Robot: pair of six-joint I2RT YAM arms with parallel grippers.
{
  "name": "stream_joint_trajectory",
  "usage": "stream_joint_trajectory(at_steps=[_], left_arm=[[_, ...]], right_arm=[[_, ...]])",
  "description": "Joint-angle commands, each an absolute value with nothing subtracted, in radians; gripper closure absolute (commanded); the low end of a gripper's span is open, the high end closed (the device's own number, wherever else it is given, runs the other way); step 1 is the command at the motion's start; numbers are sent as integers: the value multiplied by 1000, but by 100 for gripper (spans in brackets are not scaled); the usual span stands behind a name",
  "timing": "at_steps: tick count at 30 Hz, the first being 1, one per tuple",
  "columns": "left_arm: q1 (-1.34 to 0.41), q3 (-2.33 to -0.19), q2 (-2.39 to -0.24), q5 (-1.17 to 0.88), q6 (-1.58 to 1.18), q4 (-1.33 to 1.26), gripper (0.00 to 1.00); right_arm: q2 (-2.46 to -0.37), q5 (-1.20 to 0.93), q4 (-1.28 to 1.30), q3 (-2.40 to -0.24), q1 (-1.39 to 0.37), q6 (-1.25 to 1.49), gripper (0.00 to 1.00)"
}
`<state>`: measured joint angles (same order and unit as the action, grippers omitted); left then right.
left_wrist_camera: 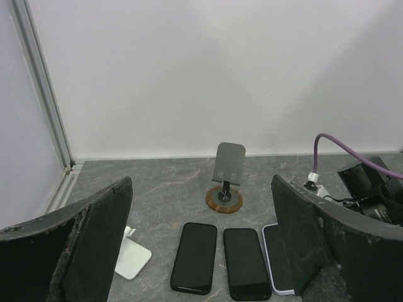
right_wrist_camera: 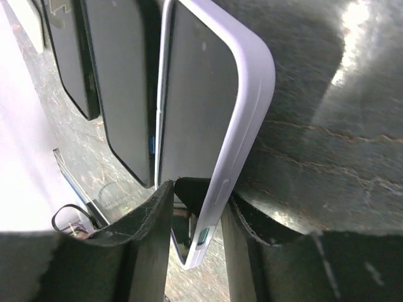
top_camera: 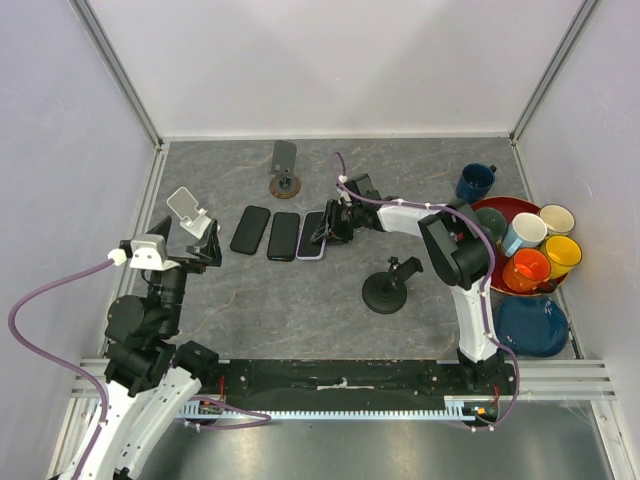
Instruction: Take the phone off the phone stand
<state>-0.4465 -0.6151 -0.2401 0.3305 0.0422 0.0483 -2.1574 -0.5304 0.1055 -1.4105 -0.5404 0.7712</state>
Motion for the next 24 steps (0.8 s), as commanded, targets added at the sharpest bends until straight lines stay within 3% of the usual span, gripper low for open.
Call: stream_joint_trajectory(at_steps=[1,9,19,24], left_arm=[[-443,-614,-233,354,17,5,3],[-443,-614,-244,353,18,5,3],[-443,-611,-238,460,11,3,3],[-445,-615,-244,506,9,6,1]], right_arm=[[-2157,-522,54,-1378,-534,762,57],[-2105,-463,112,-1333,-520,690,41],[-2039,-243,287,-1333,-486,523,4],[-1953,-114,345,-1335,-443,459,2]])
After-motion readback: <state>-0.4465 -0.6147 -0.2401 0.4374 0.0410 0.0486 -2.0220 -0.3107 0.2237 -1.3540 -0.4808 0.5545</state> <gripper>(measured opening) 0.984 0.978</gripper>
